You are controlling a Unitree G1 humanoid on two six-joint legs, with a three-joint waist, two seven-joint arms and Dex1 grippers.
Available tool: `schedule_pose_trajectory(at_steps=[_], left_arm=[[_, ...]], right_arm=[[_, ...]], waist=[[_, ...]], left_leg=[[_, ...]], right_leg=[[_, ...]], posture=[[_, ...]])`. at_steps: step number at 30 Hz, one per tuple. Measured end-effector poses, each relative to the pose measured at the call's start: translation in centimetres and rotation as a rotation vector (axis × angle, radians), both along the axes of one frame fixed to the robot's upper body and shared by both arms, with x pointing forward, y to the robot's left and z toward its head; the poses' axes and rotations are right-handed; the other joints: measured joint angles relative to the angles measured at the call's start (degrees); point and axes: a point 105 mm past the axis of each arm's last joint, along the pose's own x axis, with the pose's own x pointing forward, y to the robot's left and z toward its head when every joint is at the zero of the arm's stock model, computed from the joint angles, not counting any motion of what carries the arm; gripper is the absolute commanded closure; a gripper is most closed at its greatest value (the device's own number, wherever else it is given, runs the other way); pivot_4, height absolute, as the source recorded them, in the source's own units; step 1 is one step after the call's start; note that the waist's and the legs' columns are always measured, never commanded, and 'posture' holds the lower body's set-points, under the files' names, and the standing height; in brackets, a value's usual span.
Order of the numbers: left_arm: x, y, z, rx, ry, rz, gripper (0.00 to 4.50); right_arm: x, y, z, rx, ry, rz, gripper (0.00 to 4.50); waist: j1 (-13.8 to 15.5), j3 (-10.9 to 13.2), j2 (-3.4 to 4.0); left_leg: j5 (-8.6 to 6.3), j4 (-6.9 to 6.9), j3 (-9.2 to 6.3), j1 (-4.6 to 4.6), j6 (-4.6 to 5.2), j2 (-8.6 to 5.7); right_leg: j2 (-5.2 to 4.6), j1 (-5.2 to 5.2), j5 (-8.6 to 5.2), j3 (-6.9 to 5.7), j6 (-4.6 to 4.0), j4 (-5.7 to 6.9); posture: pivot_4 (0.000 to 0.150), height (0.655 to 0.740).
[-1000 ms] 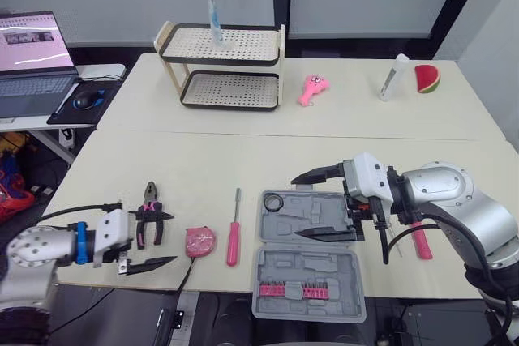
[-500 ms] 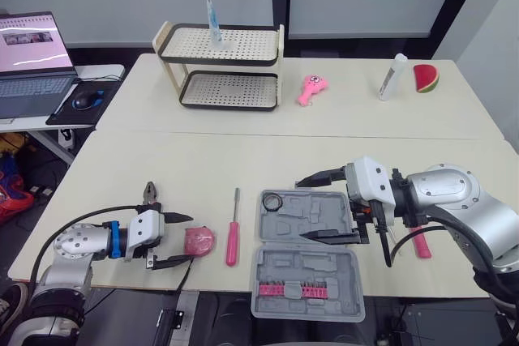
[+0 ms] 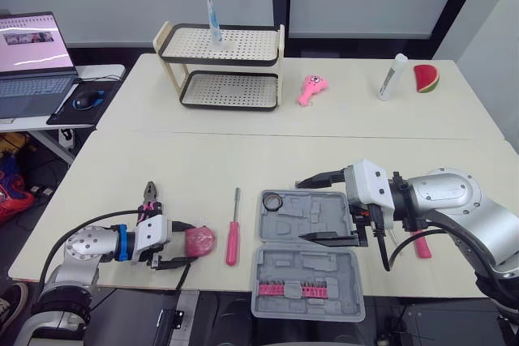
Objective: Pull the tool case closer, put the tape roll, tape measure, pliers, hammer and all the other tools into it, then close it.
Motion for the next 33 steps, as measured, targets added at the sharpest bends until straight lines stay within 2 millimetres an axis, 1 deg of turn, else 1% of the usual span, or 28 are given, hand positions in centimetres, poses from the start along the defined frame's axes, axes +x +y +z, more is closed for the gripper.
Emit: schedule_pose_trajectory(at_steps=[5, 7, 9, 11, 12, 13, 14, 15, 17, 19, 20, 22, 25, 27, 29, 33], left_arm=[[0.0, -0.1, 0.1, -0.019, 0.007, 0.006, 1.25], [0.3, -0.4, 0.7, -0.040, 0.005, -0.001, 1.25], [1.3, -1.0, 2.5, -0.048, -0.048, -0.026, 1.25], [2.7, -1.5, 5.4, -0.024, -0.127, -0.072, 1.25], [3.4, -2.0, 7.2, -0.012, -0.179, -0.104, 1.25], [4.0, -2.6, 9.5, -0.008, -0.246, -0.140, 1.25], [4.4, -3.3, 10.7, -0.012, -0.283, -0.162, 1.25], [4.7, -4.5, 12.2, -0.021, -0.325, -0.197, 1.25], [5.1, -6.8, 13.5, -0.047, -0.368, -0.250, 1.25], [5.2, -9.3, 13.8, -0.082, -0.381, -0.297, 1.25], [5.2, -10.7, 13.7, -0.094, -0.392, -0.320, 1.25], [5.2, -13.4, 13.7, -0.106, -0.426, -0.369, 1.25], [5.6, -15.5, 13.6, -0.108, -0.482, -0.372, 1.25], [5.3, -17.3, 13.2, -0.129, -0.503, -0.400, 1.25], [5.0, -18.0, 12.7, -0.132, -0.503, -0.417, 1.25], [5.0, -18.1, 12.8, -0.130, -0.532, -0.401, 1.25]], right_arm=[[0.0, 0.0, 0.0, 0.001, -0.001, 0.001, 0.00], [0.2, -0.2, -0.1, 0.001, 0.009, -0.008, 0.00], [0.5, -0.9, -0.5, -0.013, 0.035, -0.039, 0.00], [0.6, -1.7, -0.5, -0.003, 0.082, -0.073, 0.00], [0.6, -2.2, -0.4, 0.002, 0.105, -0.094, 0.00], [0.7, -2.8, -0.3, 0.005, 0.127, -0.117, 0.00], [0.7, -3.2, -0.3, 0.004, 0.150, -0.135, 0.00], [0.7, -3.9, -0.5, -0.015, 0.194, -0.167, 0.00], [1.0, -4.9, -0.9, -0.028, 0.280, -0.237, 0.00], [1.5, -5.5, -1.3, -0.003, 0.389, -0.319, 0.00], [2.1, -5.6, -1.2, 0.040, 0.468, -0.369, 0.00], [2.9, -5.2, -0.6, 0.105, 0.575, -0.426, 0.00], [3.9, -4.4, 0.1, 0.209, 0.708, -0.478, 0.00], [4.0, -3.2, -0.2, 0.238, 0.794, -0.478, 0.00], [3.9, -2.6, -1.0, 0.226, 0.842, -0.492, 0.00], [4.3, -1.8, -1.4, 0.264, 0.875, -0.524, 0.00]], waist=[[0.00, 0.00, 0.00], [0.00, 0.00, -0.01], [0.14, 0.01, -0.05], [0.39, 0.10, -0.21], [0.43, 0.10, -0.24], [0.34, 0.09, -0.23], [0.27, 0.08, -0.22], [0.22, 0.08, -0.22], [0.16, 0.08, -0.22], [-0.07, 0.08, -0.23], [-0.32, 0.09, -0.23], [-0.62, 0.09, -0.24], [-0.82, 0.09, -0.25], [-0.59, 0.08, -0.25], [-0.27, 0.08, -0.25], [-0.09, 0.08, -0.24]], left_leg=[[0.00, 0.02, 0.00, -0.01, 0.00, 0.00], [0.01, 0.03, -0.01, -0.02, -0.01, 0.00], [0.01, 0.05, -0.05, -0.05, -0.01, 0.00], [0.01, 0.08, -0.13, -0.13, -0.02, 0.00], [0.02, 0.09, -0.12, -0.13, -0.03, -0.02], [0.01, 0.08, -0.02, -0.09, -0.02, -0.05], [0.01, 0.07, 0.01, -0.09, -0.02, -0.06], [0.01, 0.07, 0.03, -0.09, -0.02, -0.05], [0.02, 0.07, 0.05, -0.09, -0.02, -0.04], [0.02, 0.08, 0.10, -0.09, -0.02, 0.03], [0.02, 0.08, 0.15, -0.08, -0.02, 0.05], [0.03, 0.07, 0.21, -0.09, -0.02, 0.07], [0.03, 0.06, 0.30, -0.09, -0.01, 0.09], [0.03, 0.07, 0.28, -0.12, -0.02, 0.08], [0.03, 0.09, 0.29, -0.16, -0.02, 0.04], [0.03, 0.09, 0.30, -0.12, -0.02, 0.03]], right_leg=[[0.00, 0.00, 0.00, 0.00, 0.00, 0.02], [0.00, 0.00, 0.00, 0.00, 0.00, 0.02], [0.00, 0.01, 0.00, -0.02, 0.00, 0.02], [0.00, 0.02, 0.00, -0.03, 0.00, -0.01], [-0.01, 0.04, 0.00, -0.03, 0.00, -0.04], [-0.03, 0.05, 0.00, 0.00, 0.00, -0.06], [-0.04, 0.06, 0.00, 0.01, 0.00, -0.07], [-0.04, 0.06, 0.00, 0.02, 0.00, -0.08], [-0.03, 0.07, 0.00, 0.01, 0.00, -0.07], [0.02, 0.07, 0.00, 0.04, 0.00, -0.05], [0.05, 0.07, 0.00, 0.06, 0.00, -0.02], [0.07, 0.05, 0.00, 0.07, 0.00, 0.05], [0.08, 0.06, 0.00, 0.08, 0.00, 0.06], [0.06, 0.05, 0.00, 0.07, 0.00, 0.15], [0.02, -0.02, 0.00, 0.08, 0.00, 0.36], [0.00, -0.06, 0.00, 0.12, 0.00, 0.35]], posture=[[0.150, 0.7400], [0.150, 0.7400], [0.150, 0.7400], [0.150, 0.7400], [0.150, 0.7400], [0.150, 0.7400], [0.150, 0.7400], [0.150, 0.7400], [0.150, 0.7400], [0.150, 0.7400], [0.150, 0.7400], [0.150, 0.7400], [0.150, 0.7400], [0.150, 0.7400], [0.150, 0.7400], [0.150, 0.7400]])
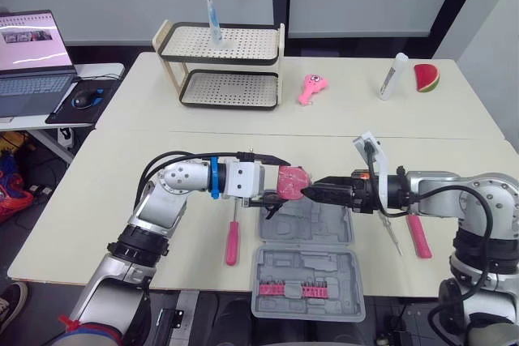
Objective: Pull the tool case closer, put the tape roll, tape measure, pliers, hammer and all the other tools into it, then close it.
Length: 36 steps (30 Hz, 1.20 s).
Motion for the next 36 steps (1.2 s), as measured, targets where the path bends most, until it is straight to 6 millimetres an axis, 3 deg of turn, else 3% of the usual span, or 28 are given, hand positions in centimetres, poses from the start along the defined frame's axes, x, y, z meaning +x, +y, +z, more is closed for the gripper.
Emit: schedule_pose_trajectory(at_steps=[4, 7, 11, 22, 24, 28, 32, 34, 36], left_arm=[[-0.6, -0.5, -0.3, -0.010, 0.001, -0.014, 1.25], [-0.6, -0.5, -0.5, -0.010, 0.005, -0.010, 1.25], [-0.5, -0.5, -0.4, -0.018, 0.001, -0.001, 1.25], [-0.5, -0.5, -0.5, -0.017, 0.005, 0.003, 1.25], [-0.6, -0.5, -0.5, -0.018, 0.004, 0.004, 1.25], [-1.3, -0.6, -0.5, -0.032, 0.044, -0.016, 0.03], [-2.5, -0.2, -0.4, -0.058, 0.110, -0.051, 0.00], [-3.3, 0.6, -0.1, -0.090, 0.182, -0.070, 0.00], [-4.3, 1.9, 0.0, -0.123, 0.280, -0.071, 0.00]], right_arm=[[0.1, 1.0, -0.3, 0.013, 0.019, -0.014, 0.00], [0.1, 1.1, -0.7, 0.007, 0.037, -0.033, 0.61], [0.1, 1.3, -0.8, 0.007, 0.046, -0.039, 1.92], [0.3, 1.3, -1.1, -0.007, 0.068, -0.062, 3.62], [0.3, 1.3, -1.1, -0.004, 0.071, -0.061, 3.67], [0.1, 1.3, -1.1, 0.001, 0.075, -0.054, 3.70], [-0.4, 0.9, -1.2, -0.013, 0.083, -0.034, 3.70], [-0.7, -0.6, -1.4, -0.045, 0.096, -0.041, 3.70], [-1.0, -3.6, -1.6, -0.100, 0.125, -0.091, 3.70]], waist=[[0.00, 0.00, 0.01], [0.01, 0.00, 0.01], [-0.06, 0.00, 0.01], [-0.08, -0.01, 0.01], [-0.07, 0.00, 0.01], [-0.12, -0.01, 0.01], [-0.15, 0.00, 0.02], [-0.09, 0.00, 0.02], [0.04, 0.01, 0.03]], left_leg=[[0.00, 0.00, 0.01, 0.00, 0.00, -0.01], [0.00, 0.00, 0.01, 0.00, 0.00, -0.01], [0.00, -0.01, 0.01, 0.00, 0.00, 0.00], [0.00, -0.01, 0.02, 0.00, 0.01, 0.00], [0.00, -0.01, 0.02, -0.01, 0.01, 0.00], [-0.01, -0.02, 0.03, -0.01, 0.01, 0.00], [-0.01, -0.02, 0.01, -0.01, 0.02, 0.01], [-0.01, -0.02, 0.02, -0.03, 0.02, 0.01], [-0.02, -0.03, 0.02, -0.05, 0.04, 0.01]], right_leg=[[0.00, -0.03, 0.00, 0.02, 0.00, 0.04], [0.00, -0.04, 0.00, 0.02, 0.00, 0.04], [0.01, -0.04, 0.00, 0.02, 0.00, 0.04], [0.01, -0.04, 0.00, 0.03, 0.00, 0.03], [0.01, -0.04, 0.00, 0.03, 0.00, 0.03], [0.01, -0.04, 0.00, 0.04, 0.00, 0.03], [0.01, -0.04, 0.00, 0.04, 0.00, -0.10], [0.00, -0.01, 0.00, 0.03, 0.00, -0.23], [0.00, 0.02, 0.00, 0.04, 0.00, -0.36]], posture=[[0.150, 0.7400], [0.150, 0.7400], [0.150, 0.7400], [0.150, 0.7400], [0.150, 0.7400], [0.150, 0.7400], [0.150, 0.7400], [0.150, 0.7400], [0.150, 0.7400]])
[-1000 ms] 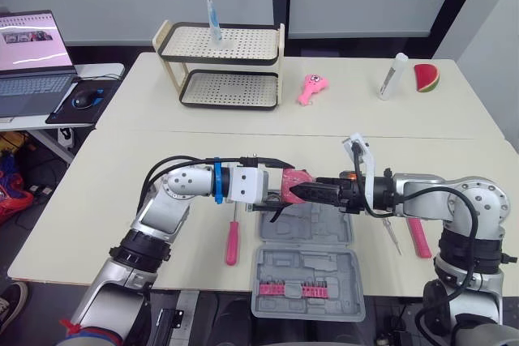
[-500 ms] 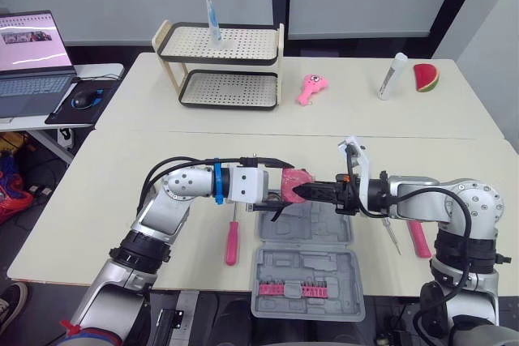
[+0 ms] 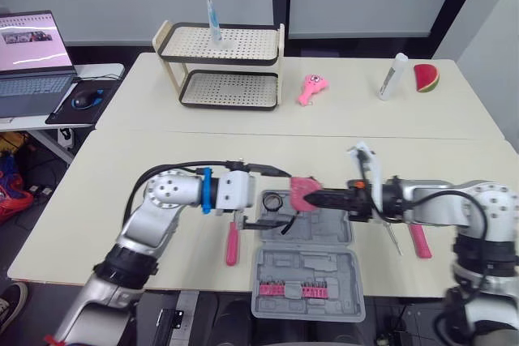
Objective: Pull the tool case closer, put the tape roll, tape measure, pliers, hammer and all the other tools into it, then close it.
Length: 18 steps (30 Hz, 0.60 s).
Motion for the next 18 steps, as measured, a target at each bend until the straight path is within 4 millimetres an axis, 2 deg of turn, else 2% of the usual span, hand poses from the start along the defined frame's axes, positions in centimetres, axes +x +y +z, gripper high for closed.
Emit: schedule_pose_trajectory(at_steps=[3, 7, 13, 18], left_arm=[[-1.2, 0.9, 0.6, -0.053, 0.087, -0.006, 0.00], [-2.4, 0.5, 0.6, -0.076, 0.118, -0.031, 0.00], [-3.7, -0.2, 0.6, -0.082, 0.129, -0.042, 0.00], [-4.1, -0.4, 0.7, -0.079, 0.133, -0.044, 0.00]], right_arm=[[-1.1, -4.1, -0.4, -0.063, 0.076, -0.058, 3.70], [-3.9, -7.4, -2.1, -0.103, 0.236, -0.078, 3.71], [-6.0, -9.5, -4.5, -0.143, 0.358, -0.121, 3.71], [-6.8, -10.1, -7.0, -0.180, 0.404, -0.133, 3.71]], waist=[[0.29, 0.00, 0.00], [0.47, 0.00, 0.00], [0.27, -0.02, 0.03], [0.44, -0.01, 0.03]], left_leg=[[-0.12, 0.00, -0.03, 0.01, 0.21, 0.01], [-0.22, 0.02, -0.03, 0.12, 0.39, 0.06], [-0.22, 0.01, -0.04, 0.17, 0.40, 0.09], [-0.23, 0.02, -0.09, 0.22, 0.40, 0.05]], right_leg=[[0.00, 0.14, 0.00, -0.01, 0.00, -0.18], [0.00, 0.49, 0.00, -0.04, 0.00, -0.45], [0.03, 0.55, 0.00, -0.05, 0.00, -0.46], [0.02, 0.64, 0.00, -0.09, 0.00, -0.51]], posture=[[0.150, 0.7400], [0.150, 0.7400], [0.150, 0.7400], [0.150, 0.7400]])
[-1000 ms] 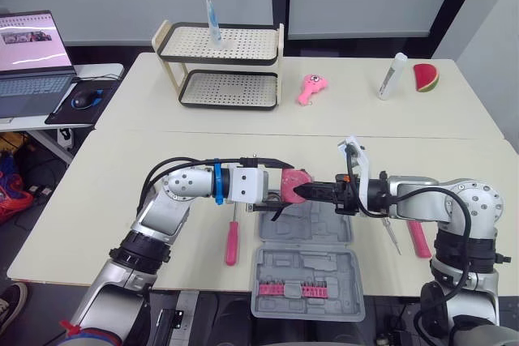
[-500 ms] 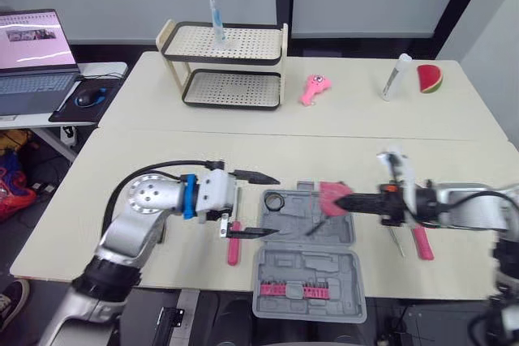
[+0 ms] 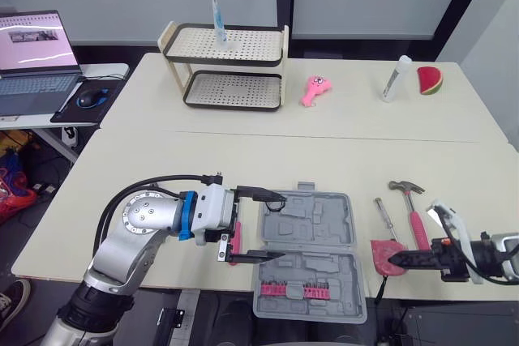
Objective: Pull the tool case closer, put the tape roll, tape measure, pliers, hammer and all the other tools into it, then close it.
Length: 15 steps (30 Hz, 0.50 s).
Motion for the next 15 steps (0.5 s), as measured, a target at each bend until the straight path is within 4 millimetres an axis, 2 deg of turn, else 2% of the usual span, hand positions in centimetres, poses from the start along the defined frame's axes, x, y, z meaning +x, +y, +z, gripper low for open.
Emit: schedule_pose_trajectory(at_steps=[8, 15], left_arm=[[-0.5, 0.2, -0.6, 0.021, 0.032, -0.001, 0.00], [-0.8, 0.0, -0.5, 0.029, 0.025, -0.011, 0.00]], right_arm=[[0.9, 0.6, -2.7, 0.008, -0.020, -0.012, 3.71], [0.5, 0.5, -3.5, -0.014, -0.003, 0.000, 3.71]], waist=[[0.00, 0.01, 0.01], [0.16, 0.01, 0.01]], left_leg=[[0.00, -0.01, -0.05, 0.07, 0.00, 0.00], [0.00, -0.01, -0.07, 0.10, 0.00, -0.02]], right_leg=[[0.01, 0.06, 0.00, -0.03, 0.00, -0.02], [-0.01, 0.12, 0.00, -0.04, 0.00, -0.08]], posture=[[0.150, 0.7400], [0.150, 0.7400]])
